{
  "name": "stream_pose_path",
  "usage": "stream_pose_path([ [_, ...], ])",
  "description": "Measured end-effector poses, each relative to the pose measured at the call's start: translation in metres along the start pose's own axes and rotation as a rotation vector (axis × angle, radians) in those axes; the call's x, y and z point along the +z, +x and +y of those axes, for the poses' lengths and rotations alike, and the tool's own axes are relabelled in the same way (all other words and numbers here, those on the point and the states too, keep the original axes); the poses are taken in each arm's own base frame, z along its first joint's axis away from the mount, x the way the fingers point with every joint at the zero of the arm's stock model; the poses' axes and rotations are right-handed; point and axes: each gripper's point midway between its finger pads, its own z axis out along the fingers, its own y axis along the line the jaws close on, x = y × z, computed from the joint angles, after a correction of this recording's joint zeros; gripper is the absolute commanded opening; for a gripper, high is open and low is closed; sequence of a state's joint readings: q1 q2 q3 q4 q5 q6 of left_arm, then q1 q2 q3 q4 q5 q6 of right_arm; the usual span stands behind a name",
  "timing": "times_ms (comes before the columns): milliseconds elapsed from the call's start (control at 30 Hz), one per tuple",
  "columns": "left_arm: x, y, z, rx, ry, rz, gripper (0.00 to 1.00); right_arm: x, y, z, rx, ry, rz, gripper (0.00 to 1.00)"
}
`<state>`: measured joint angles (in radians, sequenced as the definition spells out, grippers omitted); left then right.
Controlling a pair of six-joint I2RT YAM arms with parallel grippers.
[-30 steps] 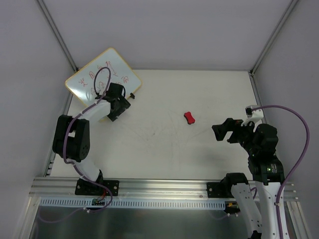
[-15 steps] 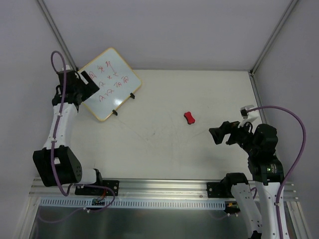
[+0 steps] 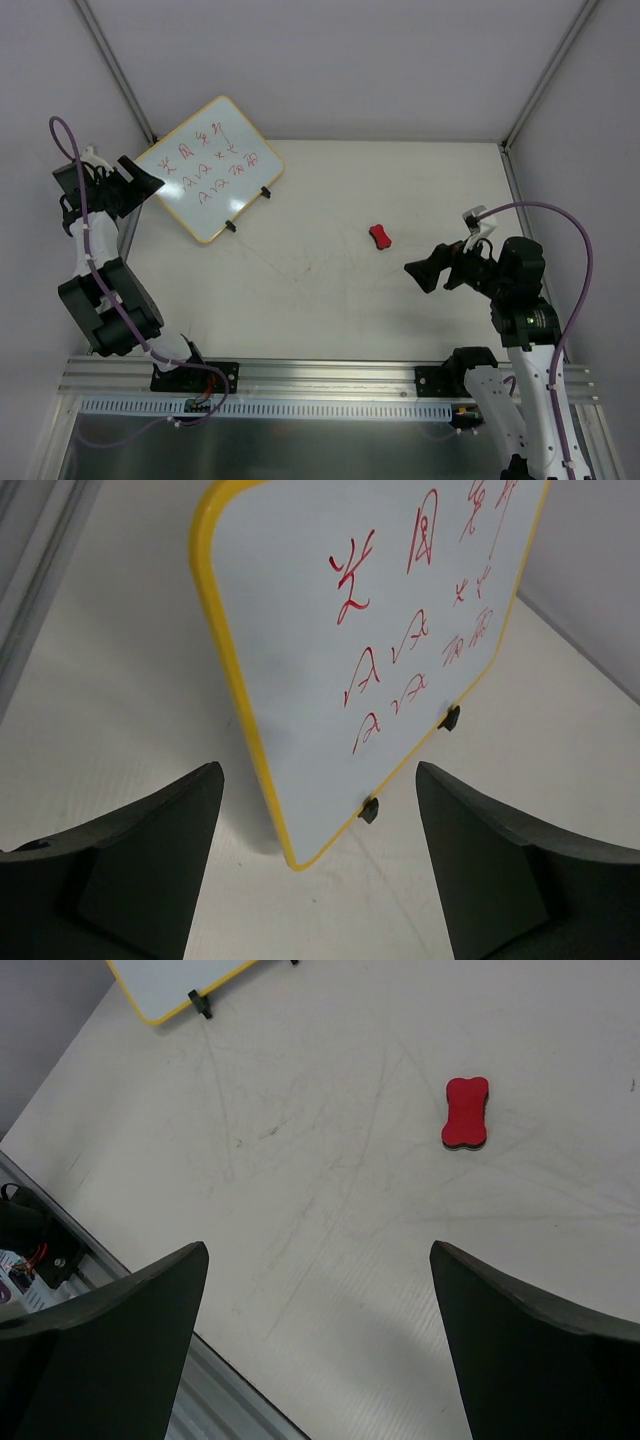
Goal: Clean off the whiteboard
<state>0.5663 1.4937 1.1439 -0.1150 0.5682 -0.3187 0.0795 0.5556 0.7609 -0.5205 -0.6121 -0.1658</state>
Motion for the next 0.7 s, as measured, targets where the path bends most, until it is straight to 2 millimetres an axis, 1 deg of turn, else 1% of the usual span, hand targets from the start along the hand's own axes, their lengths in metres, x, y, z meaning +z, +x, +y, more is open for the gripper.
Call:
stream_pose_path([
  [133,0.017,0.010,0.004,0.012,0.060,0.042,0.77,0.002,0.000,0.005,-0.009,-0.036,0.005,0.99],
  [233,0.025,0.015,0.008,0.021,0.097,0.060,0.76,0.001,0.000,0.009,-0.017,-0.059,0.006,0.99],
  [433,0.040,0.024,0.024,0.021,0.109,0.087,0.74,0.003,0.001,0.013,-0.027,-0.092,0.014,0.99],
  [533,0.045,0.027,0.032,0.013,0.119,0.101,0.71,0.003,0.002,0.014,-0.029,-0.103,0.019,0.99],
  [633,0.052,0.025,0.035,0.017,0.151,0.111,0.65,0.004,0.002,0.016,-0.030,-0.116,0.024,0.99],
  [667,0.055,0.025,0.035,0.020,0.162,0.114,0.62,0.004,0.003,0.016,-0.028,-0.121,0.027,0.99],
  [700,0.057,0.024,0.035,0.021,0.173,0.117,0.61,0.005,0.003,0.016,-0.026,-0.125,0.031,0.99],
])
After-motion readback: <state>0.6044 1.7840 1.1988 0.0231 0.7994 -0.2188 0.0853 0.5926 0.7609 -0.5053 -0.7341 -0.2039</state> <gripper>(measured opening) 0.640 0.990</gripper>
